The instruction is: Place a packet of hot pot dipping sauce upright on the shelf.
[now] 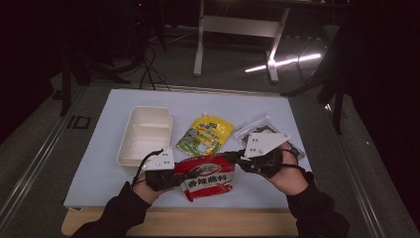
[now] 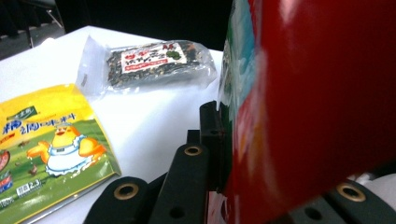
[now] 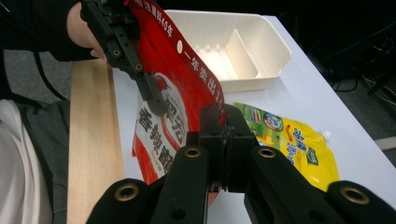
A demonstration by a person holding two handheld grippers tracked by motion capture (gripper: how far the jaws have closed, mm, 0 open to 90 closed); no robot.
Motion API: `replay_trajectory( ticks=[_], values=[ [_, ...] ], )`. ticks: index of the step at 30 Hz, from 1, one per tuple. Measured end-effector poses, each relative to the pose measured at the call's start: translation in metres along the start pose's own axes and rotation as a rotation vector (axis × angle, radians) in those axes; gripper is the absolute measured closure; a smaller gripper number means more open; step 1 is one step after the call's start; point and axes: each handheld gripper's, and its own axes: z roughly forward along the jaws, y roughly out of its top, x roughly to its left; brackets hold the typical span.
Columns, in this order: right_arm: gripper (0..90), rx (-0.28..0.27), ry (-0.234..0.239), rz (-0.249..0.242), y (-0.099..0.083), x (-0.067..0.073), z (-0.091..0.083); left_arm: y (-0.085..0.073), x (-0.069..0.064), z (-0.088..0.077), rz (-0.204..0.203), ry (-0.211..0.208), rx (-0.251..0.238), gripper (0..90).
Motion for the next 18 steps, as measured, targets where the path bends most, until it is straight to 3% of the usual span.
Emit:
replay_trajectory(
  ticks=[4,8,18],
  values=[
    [86.7,-0.034,0.026,0.021,0.000,-0.002,-0.003,0.003,-0.002,-0.004,0.002,-0.001,-0.004,90.0],
    [78.8,-0.051,0.055,0.047,-0.004,-0.004,-0.001,0.006,-0.003,-0.007,0.003,0.001,-0.005,90.0],
    [65.1,-0.042,0.121,0.069,-0.016,-0.004,0.010,0.012,-0.007,-0.010,0.006,-0.027,-0.015,90.0]
  ],
)
